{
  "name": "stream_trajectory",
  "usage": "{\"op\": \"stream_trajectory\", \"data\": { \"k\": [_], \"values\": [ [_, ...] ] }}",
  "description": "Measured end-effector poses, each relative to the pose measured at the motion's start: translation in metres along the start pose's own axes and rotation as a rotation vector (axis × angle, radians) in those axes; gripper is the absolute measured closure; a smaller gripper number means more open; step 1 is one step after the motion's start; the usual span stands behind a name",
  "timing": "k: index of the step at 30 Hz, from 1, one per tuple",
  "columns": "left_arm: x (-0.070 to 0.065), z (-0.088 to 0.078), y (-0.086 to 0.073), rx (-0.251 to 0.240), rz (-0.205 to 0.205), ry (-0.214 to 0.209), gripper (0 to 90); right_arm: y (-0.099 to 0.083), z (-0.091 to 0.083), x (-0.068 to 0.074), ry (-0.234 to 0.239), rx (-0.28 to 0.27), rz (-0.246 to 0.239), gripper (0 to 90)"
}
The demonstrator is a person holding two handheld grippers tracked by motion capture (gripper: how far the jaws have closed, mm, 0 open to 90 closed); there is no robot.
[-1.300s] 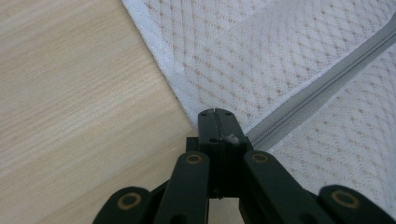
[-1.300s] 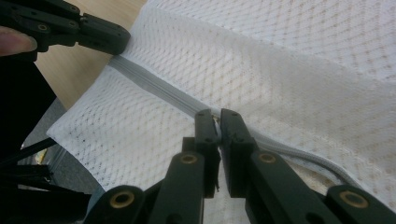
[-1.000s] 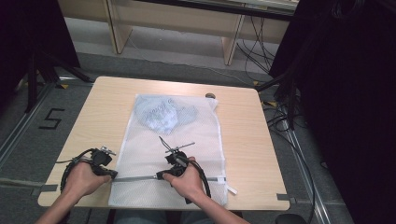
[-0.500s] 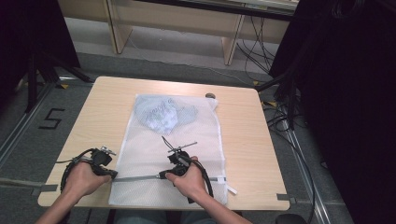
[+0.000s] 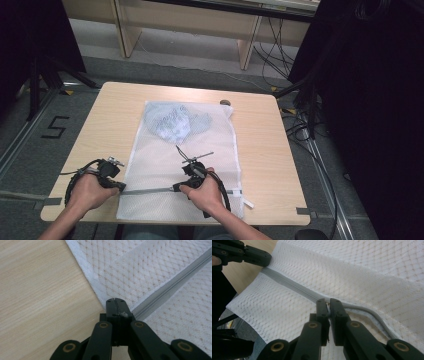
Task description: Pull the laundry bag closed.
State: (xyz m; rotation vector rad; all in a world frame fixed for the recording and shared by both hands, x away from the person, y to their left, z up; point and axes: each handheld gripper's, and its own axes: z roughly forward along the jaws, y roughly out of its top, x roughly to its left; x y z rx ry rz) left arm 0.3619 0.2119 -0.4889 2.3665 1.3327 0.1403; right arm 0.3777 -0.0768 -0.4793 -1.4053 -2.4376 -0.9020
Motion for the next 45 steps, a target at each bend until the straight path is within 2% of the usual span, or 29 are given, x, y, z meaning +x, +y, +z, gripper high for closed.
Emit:
{"op": "stream_trajectory", "data": {
  "k": [5, 6, 8, 10, 12, 13, 14, 20, 22, 25, 26, 29, 30, 33, 36, 39, 41, 42, 44, 45],
  "values": [
    [0.000, 0.000, 0.000, -0.005, -0.001, -0.001, 90.0, -0.001, -0.002, -0.002, -0.004, -0.008, -0.013, 86.9],
    [0.000, 0.000, 0.000, -0.004, -0.002, -0.002, 90.0, -0.001, -0.002, -0.002, -0.006, -0.004, 0.001, 86.9],
    [0.000, 0.000, 0.000, -0.001, -0.001, 0.000, 90.0, -0.001, -0.002, -0.002, 0.003, -0.009, -0.003, 86.9],
    [0.000, 0.000, 0.000, 0.000, -0.001, -0.003, 90.0, -0.001, -0.004, -0.003, -0.012, -0.004, 0.004, 86.9],
    [0.000, 0.000, 0.000, 0.000, -0.001, -0.005, 90.0, -0.001, -0.004, -0.003, 0.000, -0.009, -0.010, 86.9],
    [0.000, 0.000, 0.000, 0.000, -0.001, -0.005, 90.0, -0.001, -0.004, -0.003, -0.009, -0.003, 0.004, 86.9],
    [0.000, 0.000, 0.000, 0.000, -0.001, -0.005, 90.0, -0.002, -0.004, -0.004, -0.006, -0.007, -0.008, 86.9],
    [0.000, 0.000, 0.000, -0.003, -0.002, -0.002, 90.0, -0.002, -0.006, -0.005, -0.014, 0.002, 0.013, 86.9],
    [0.000, 0.000, 0.000, -0.002, -0.002, -0.005, 89.9, -0.003, -0.006, -0.007, -0.006, -0.012, -0.009, 86.9],
    [0.000, 0.000, 0.000, -0.004, -0.002, -0.001, 90.0, -0.003, -0.008, -0.007, -0.011, 0.002, 0.016, 86.9],
    [0.000, 0.000, 0.000, -0.004, -0.002, -0.001, 89.9, -0.003, -0.008, -0.009, -0.012, -0.010, 0.000, 86.9],
    [0.000, 0.000, 0.000, -0.003, -0.002, -0.001, 90.0, -0.003, -0.009, -0.009, -0.008, -0.009, -0.001, 86.9],
    [0.000, 0.000, 0.000, -0.003, -0.004, 0.000, 90.0, -0.004, -0.010, -0.008, -0.015, 0.001, 0.019, 86.9],
    [-0.001, 0.000, 0.000, -0.003, -0.004, 0.009, 90.0, -0.004, -0.011, -0.011, -0.013, -0.010, 0.003, 86.9],
    [-0.002, 0.000, 0.000, -0.003, -0.023, 0.009, 90.0, -0.005, -0.011, -0.012, -0.015, -0.005, 0.012, 86.9],
    [-0.001, 0.000, 0.000, -0.002, -0.012, 0.010, 90.0, -0.006, -0.012, -0.012, -0.022, -0.002, 0.016, 86.9],
    [-0.002, 0.000, 0.000, -0.003, -0.020, 0.009, 90.0, -0.006, -0.012, -0.012, -0.007, -0.009, 0.011, 86.9],
    [-0.002, 0.000, 0.000, -0.003, -0.019, 0.009, 90.0, -0.006, -0.013, -0.013, -0.020, -0.005, 0.019, 86.9],
    [-0.001, 0.000, 0.000, -0.002, -0.011, 0.010, 90.0, -0.006, -0.013, -0.014, -0.006, -0.011, 0.004, 86.9],
    [-0.002, 0.000, 0.000, -0.003, -0.018, 0.009, 90.0, -0.005, -0.012, -0.017, -0.019, -0.026, -0.035, 86.9]
  ]
}}
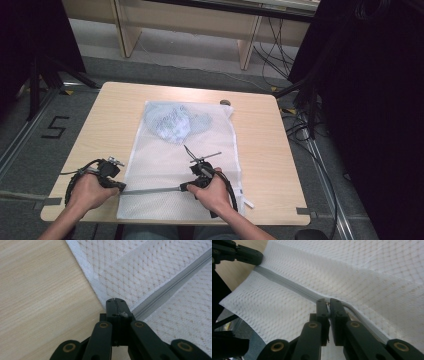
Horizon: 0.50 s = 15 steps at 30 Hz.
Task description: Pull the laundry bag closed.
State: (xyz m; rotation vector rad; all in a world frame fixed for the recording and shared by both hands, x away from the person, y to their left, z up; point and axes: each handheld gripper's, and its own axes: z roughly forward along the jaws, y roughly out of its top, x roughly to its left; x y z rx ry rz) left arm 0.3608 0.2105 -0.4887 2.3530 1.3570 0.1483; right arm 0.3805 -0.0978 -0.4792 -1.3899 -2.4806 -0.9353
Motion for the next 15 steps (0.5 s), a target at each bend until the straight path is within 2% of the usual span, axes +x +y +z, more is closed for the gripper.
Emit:
{"op": "stream_trajectory", "data": {
  "k": [1, 2, 3, 4, 5, 6, 7, 11, 12, 15],
  "values": [
    [-0.0002, 0.0000, 0.0000, 0.001, -0.003, 0.000, 90.0, -0.0004, -0.0004, 0.0005, 0.008, 0.004, 0.015, 86.9],
    [-0.0001, 0.0000, 0.0001, 0.001, -0.002, 0.000, 90.0, -0.0006, -0.0018, 0.0018, -0.012, 0.023, 0.058, 86.9],
    [0.0002, -0.0001, 0.0001, 0.001, 0.001, 0.000, 90.0, -0.0009, -0.0018, 0.0011, 0.003, 0.015, 0.047, 86.9],
    [0.0000, 0.0000, 0.0001, 0.001, 0.000, 0.000, 90.0, -0.0009, -0.0016, -0.0006, 0.004, 0.004, 0.017, 86.9],
    [-0.0001, 0.0000, 0.0002, 0.001, 0.000, 0.001, 90.0, -0.0011, -0.0014, -0.0019, -0.003, 0.003, 0.016, 86.9],
    [0.0000, 0.0000, 0.0002, 0.001, 0.000, 0.001, 90.0, -0.0014, -0.0026, 0.0003, -0.010, 0.019, 0.057, 86.9],
    [0.0000, 0.0000, 0.0002, 0.002, -0.001, 0.000, 90.0, -0.0018, -0.0036, 0.0010, -0.001, 0.024, 0.066, 86.9],
    [0.0000, 0.0000, 0.0001, 0.002, -0.001, 0.000, 90.0, -0.0022, -0.0031, -0.0013, 0.001, 0.010, 0.044, 86.9],
    [0.0002, -0.0001, 0.0002, 0.002, 0.001, 0.000, 90.0, -0.0022, -0.0037, -0.0013, -0.009, 0.019, 0.069, 86.9],
    [0.0008, -0.0002, 0.0003, 0.004, 0.008, 0.000, 90.0, -0.0029, -0.0049, -0.0032, -0.004, 0.014, 0.057, 86.9]
  ]
}}
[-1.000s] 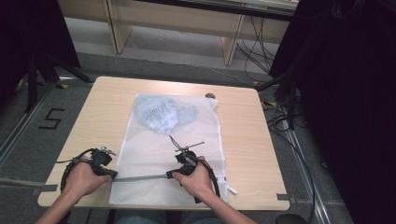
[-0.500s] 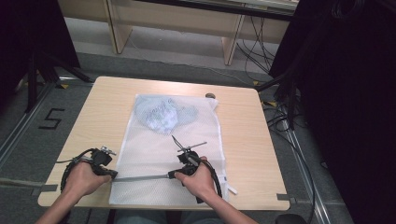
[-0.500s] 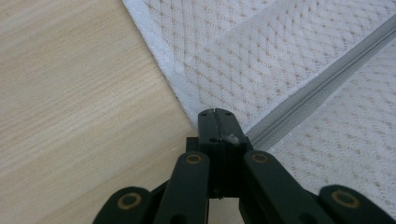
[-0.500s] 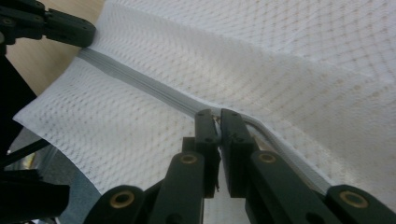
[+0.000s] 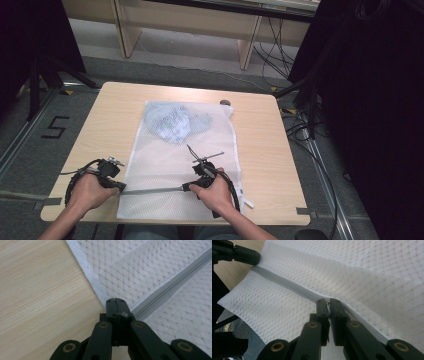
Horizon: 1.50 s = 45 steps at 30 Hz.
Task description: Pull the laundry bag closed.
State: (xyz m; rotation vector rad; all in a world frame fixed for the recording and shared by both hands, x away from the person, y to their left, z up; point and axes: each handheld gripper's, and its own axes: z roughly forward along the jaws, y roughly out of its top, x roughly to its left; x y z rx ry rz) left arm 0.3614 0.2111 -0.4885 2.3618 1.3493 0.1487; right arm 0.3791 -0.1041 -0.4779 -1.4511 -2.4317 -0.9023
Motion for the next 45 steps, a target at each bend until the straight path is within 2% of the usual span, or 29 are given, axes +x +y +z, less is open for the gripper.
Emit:
{"op": "stream_trajectory", "data": {
  "k": [1, 3, 8, 9, 11, 12, 15, 16, 18, 21, 22, 23, 24, 26, 31, 36, 37, 38, 39, 40, 45],
  "values": [
    [0.000, 0.000, 0.000, 0.000, -0.001, 0.000, 90.0, 0.000, -0.001, 0.001, 0.004, 0.009, 0.017, 86.9],
    [0.000, 0.000, 0.000, 0.005, -0.003, 0.003, 90.0, -0.001, -0.001, -0.001, 0.002, -0.002, 0.004, 86.9],
    [-0.001, 0.000, 0.000, -0.001, -0.008, 0.000, 90.0, -0.002, -0.002, -0.002, 0.005, -0.002, 0.013, 86.9],
    [-0.001, 0.000, 0.000, -0.001, -0.004, 0.000, 90.0, -0.001, -0.001, -0.005, -0.004, -0.017, -0.036, 86.9],
    [-0.001, 0.000, 0.000, -0.001, -0.009, 0.000, 89.9, -0.001, -0.002, -0.005, 0.006, -0.020, -0.031, 86.9],
    [-0.001, 0.000, 0.000, -0.001, -0.009, -0.001, 90.0, -0.002, -0.004, -0.003, -0.001, 0.001, 0.014, 86.9],
    [-0.001, 0.000, 0.000, -0.002, -0.005, 0.000, 90.0, -0.002, -0.004, -0.004, -0.001, 0.002, 0.012, 86.9],
    [-0.001, 0.000, 0.000, -0.002, -0.005, 0.000, 90.0, -0.002, -0.004, -0.004, -0.015, 0.001, 0.014, 86.9],
    [-0.001, 0.000, 0.000, -0.002, -0.010, -0.001, 90.0, -0.003, -0.004, -0.005, -0.003, -0.005, 0.014, 86.9],
    [-0.001, 0.000, 0.000, -0.003, -0.007, 0.001, 90.0, -0.003, -0.006, -0.007, -0.008, -0.001, 0.016, 86.9],
    [-0.001, 0.000, 0.000, -0.003, -0.004, 0.002, 90.0, -0.004, -0.006, -0.008, -0.008, -0.002, 0.010, 86.9],
    [-0.001, 0.000, 0.000, -0.003, -0.005, 0.002, 90.0, -0.003, -0.005, -0.011, -0.008, -0.023, -0.032, 86.9],
    [-0.001, 0.000, 0.000, -0.003, -0.005, 0.002, 90.0, -0.004, -0.006, -0.009, -0.006, -0.003, 0.008, 86.9],
    [-0.001, 0.000, 0.000, -0.003, -0.005, 0.002, 89.9, -0.004, -0.007, -0.008, -0.007, 0.003, 0.033, 86.9],
    [-0.001, 0.000, 0.000, -0.004, -0.005, 0.001, 90.0, -0.005, -0.007, -0.008, -0.006, 0.004, 0.032, 86.9],
    [-0.001, 0.000, 0.000, -0.003, -0.004, 0.002, 90.0, -0.005, -0.008, -0.011, -0.012, -0.004, 0.009, 86.9],
    [-0.001, 0.001, 0.000, -0.004, -0.004, 0.002, 89.9, -0.006, -0.009, -0.011, -0.009, 0.003, 0.026, 86.9],
    [-0.001, 0.000, 0.000, -0.002, -0.003, 0.003, 90.0, -0.006, -0.009, -0.011, -0.019, -0.001, 0.019, 86.9],
    [-0.001, 0.000, 0.000, -0.002, -0.005, 0.002, 90.0, -0.006, -0.010, -0.009, -0.004, 0.007, 0.055, 86.9],
    [-0.001, 0.000, 0.000, -0.003, -0.005, 0.002, 90.0, -0.006, -0.010, -0.012, -0.022, -0.003, 0.015, 86.9],
    [-0.001, 0.001, 0.001, -0.002, -0.006, 0.003, 90.0, -0.006, -0.011, -0.012, -0.017, -0.002, 0.035, 86.9]
  ]
}}
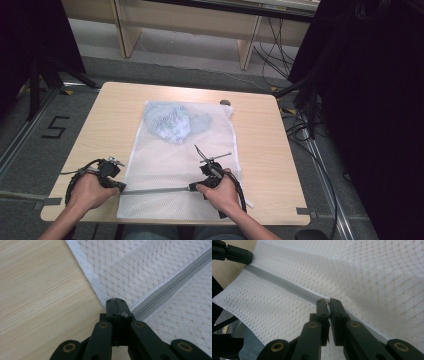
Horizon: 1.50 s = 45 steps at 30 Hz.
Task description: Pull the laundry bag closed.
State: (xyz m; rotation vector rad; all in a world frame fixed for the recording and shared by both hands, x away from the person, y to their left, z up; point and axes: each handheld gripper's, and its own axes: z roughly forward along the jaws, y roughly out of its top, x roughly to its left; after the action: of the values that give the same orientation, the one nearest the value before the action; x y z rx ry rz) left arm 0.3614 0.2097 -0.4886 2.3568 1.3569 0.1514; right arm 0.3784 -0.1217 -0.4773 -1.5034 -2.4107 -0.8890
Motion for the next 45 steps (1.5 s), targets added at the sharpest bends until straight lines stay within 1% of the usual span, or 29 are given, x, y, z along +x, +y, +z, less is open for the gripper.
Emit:
{"op": "stream_trajectory", "data": {
  "k": [1, 2, 4, 7, 10, 11, 12, 13, 14, 15, 17, 18, 19, 21, 22, 25, 26, 27, 29, 31, 34, 35, 38, 39, 40, 42, 43, 44, 45],
  "values": [
    [0.000, 0.000, 0.000, 0.001, -0.002, -0.003, 90.0, 0.000, 0.000, -0.001, -0.008, -0.004, -0.013, 86.9],
    [0.000, 0.000, 0.000, 0.001, -0.001, -0.002, 90.0, 0.000, 0.000, -0.001, 0.001, 0.001, -0.001, 86.9],
    [0.000, 0.000, 0.000, 0.000, 0.001, 0.000, 90.0, 0.000, -0.001, -0.001, 0.004, 0.002, -0.008, 86.9],
    [0.000, 0.000, 0.000, 0.000, -0.002, -0.004, 90.0, 0.000, -0.001, -0.003, -0.005, -0.005, -0.012, 86.9],
    [0.000, 0.000, 0.000, 0.002, -0.001, -0.005, 90.0, -0.001, -0.002, -0.004, -0.011, -0.009, -0.007, 86.9],
    [0.000, 0.000, 0.000, 0.001, -0.002, -0.004, 90.0, -0.001, -0.002, -0.005, -0.005, -0.012, -0.017, 86.9],
    [0.000, 0.000, 0.000, 0.002, -0.001, -0.004, 90.0, -0.001, -0.002, -0.005, -0.009, -0.004, -0.008, 86.9],
    [0.000, 0.000, 0.000, 0.003, -0.001, -0.004, 90.0, -0.002, -0.003, -0.003, -0.002, 0.002, 0.025, 86.9],
    [0.000, 0.000, 0.000, 0.003, 0.000, -0.004, 90.0, -0.002, -0.003, -0.002, 0.001, 0.005, 0.033, 86.9],
    [0.000, 0.000, 0.000, 0.003, 0.000, -0.003, 90.0, -0.002, -0.003, -0.006, -0.013, -0.010, -0.002, 86.9],
    [0.000, 0.000, 0.000, 0.003, 0.000, -0.004, 90.0, -0.003, -0.004, -0.007, -0.011, -0.008, -0.009, 86.9],
    [0.000, 0.000, 0.000, 0.003, -0.001, -0.004, 90.0, -0.003, -0.004, -0.008, -0.016, -0.012, -0.004, 86.9],
    [0.000, 0.000, 0.000, 0.004, -0.001, -0.004, 90.0, -0.003, -0.004, -0.006, -0.010, -0.003, 0.015, 86.9],
    [0.000, 0.000, 0.000, 0.004, -0.001, -0.004, 90.0, -0.003, -0.005, -0.007, -0.010, -0.003, 0.015, 86.9],
    [0.000, 0.000, 0.000, 0.002, -0.002, -0.004, 90.0, -0.003, -0.005, -0.009, -0.017, -0.007, -0.002, 86.9],
    [0.000, 0.000, 0.000, 0.002, -0.001, -0.004, 90.0, -0.003, -0.005, -0.010, -0.014, -0.011, -0.010, 86.9],
    [0.000, 0.000, 0.000, 0.003, 0.000, -0.004, 90.0, -0.004, -0.005, -0.010, -0.021, -0.005, 0.003, 86.9],
    [0.000, 0.000, 0.000, 0.003, 0.000, -0.004, 90.0, -0.004, -0.006, -0.011, -0.018, -0.008, 0.000, 86.9],
    [0.000, 0.000, 0.000, 0.003, -0.001, -0.004, 90.0, -0.004, -0.006, -0.010, -0.018, -0.008, 0.017, 86.9],
    [0.000, 0.000, 0.000, 0.003, 0.000, -0.004, 90.0, -0.004, -0.007, -0.011, -0.021, -0.008, 0.007, 86.9],
    [0.000, 0.000, 0.000, 0.005, 0.000, -0.004, 90.0, -0.004, -0.007, -0.011, -0.028, -0.006, 0.010, 86.9],
    [0.000, 0.000, 0.000, 0.004, 0.001, -0.004, 90.0, -0.004, -0.007, -0.012, -0.021, -0.006, 0.008, 86.9],
    [0.000, 0.000, 0.000, 0.003, -0.001, -0.005, 90.0, -0.005, -0.008, -0.013, -0.023, -0.003, 0.002, 86.9],
    [0.000, 0.000, 0.000, 0.003, -0.002, -0.005, 90.0, -0.005, -0.008, -0.013, -0.025, -0.003, 0.004, 86.9],
    [0.000, 0.000, 0.000, 0.004, -0.001, -0.005, 90.0, -0.005, -0.008, -0.012, -0.021, 0.000, 0.024, 86.9],
    [0.000, 0.000, 0.000, 0.004, -0.002, -0.005, 90.0, -0.005, -0.009, -0.013, -0.029, -0.005, 0.008, 86.9],
    [0.000, 0.000, 0.000, 0.004, -0.001, -0.005, 90.0, -0.005, -0.009, -0.012, -0.032, -0.001, 0.020, 86.9],
    [0.000, 0.000, 0.000, 0.003, -0.002, -0.005, 90.0, -0.005, -0.009, -0.012, -0.021, 0.000, 0.022, 86.9],
    [0.000, 0.000, 0.000, 0.003, -0.002, -0.005, 90.0, -0.005, -0.009, -0.012, -0.021, -0.002, 0.020, 86.9]
  ]
}}
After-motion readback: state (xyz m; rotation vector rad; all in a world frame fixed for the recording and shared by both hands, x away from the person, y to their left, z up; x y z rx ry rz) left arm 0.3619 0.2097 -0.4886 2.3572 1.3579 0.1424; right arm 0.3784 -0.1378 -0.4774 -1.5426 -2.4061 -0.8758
